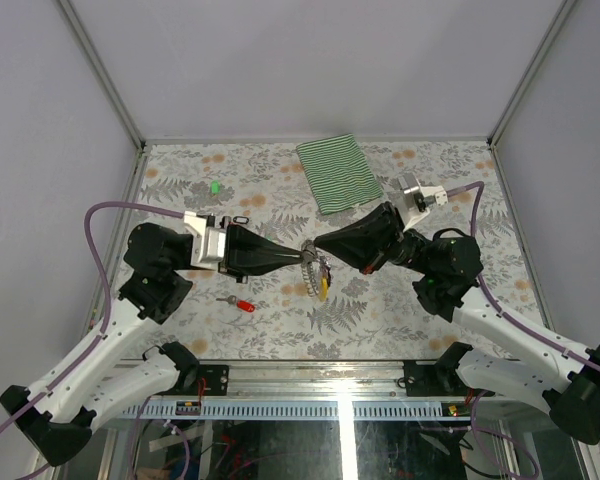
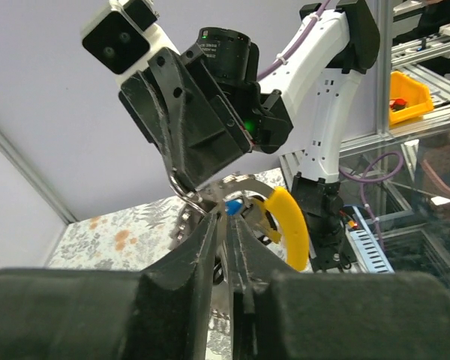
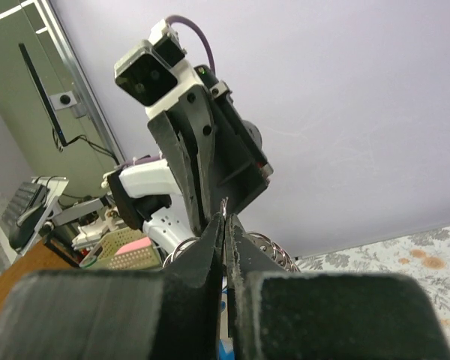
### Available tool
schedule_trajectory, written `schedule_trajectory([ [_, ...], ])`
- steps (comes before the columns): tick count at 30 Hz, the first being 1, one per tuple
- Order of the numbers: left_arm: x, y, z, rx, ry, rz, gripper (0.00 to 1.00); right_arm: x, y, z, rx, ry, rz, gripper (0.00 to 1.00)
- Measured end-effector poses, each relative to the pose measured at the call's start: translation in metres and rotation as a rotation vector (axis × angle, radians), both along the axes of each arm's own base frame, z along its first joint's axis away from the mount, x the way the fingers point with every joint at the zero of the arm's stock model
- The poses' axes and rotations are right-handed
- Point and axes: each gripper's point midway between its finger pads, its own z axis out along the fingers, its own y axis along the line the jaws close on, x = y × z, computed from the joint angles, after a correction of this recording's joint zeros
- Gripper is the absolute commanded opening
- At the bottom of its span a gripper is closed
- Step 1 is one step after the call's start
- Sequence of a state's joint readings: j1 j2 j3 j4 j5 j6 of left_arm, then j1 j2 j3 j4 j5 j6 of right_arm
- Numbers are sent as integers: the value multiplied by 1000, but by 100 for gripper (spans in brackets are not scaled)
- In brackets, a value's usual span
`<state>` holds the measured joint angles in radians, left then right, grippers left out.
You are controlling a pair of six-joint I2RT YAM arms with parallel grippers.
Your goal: Put the keys on the keyring
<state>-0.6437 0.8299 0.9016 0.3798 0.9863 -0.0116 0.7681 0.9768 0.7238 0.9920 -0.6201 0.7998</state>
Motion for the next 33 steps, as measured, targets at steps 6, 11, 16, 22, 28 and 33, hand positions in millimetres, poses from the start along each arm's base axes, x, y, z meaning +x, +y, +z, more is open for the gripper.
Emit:
schedule_trajectory([
  [6,0,-1,-2,5,15,1,21,0,-6,11,43,-22,-25,0],
  [11,6,1,10,-47,64,42,24,-3,-9,14,46,-81,-47,0],
  [16,6,4,27,-152,126,47,28,-3,-9,7,0,-151,-81,0],
  [22,6,-2,33,-214,206,19,29,2,-8,-3,-61,-197,-124,0],
  [28,12,-11,30,-228,266,22,29,6,-7,-10,-99,-227,-151,0],
  [33,16,-13,28,-241,288,41,30,4,-10,-7,-102,-253,-165,0],
])
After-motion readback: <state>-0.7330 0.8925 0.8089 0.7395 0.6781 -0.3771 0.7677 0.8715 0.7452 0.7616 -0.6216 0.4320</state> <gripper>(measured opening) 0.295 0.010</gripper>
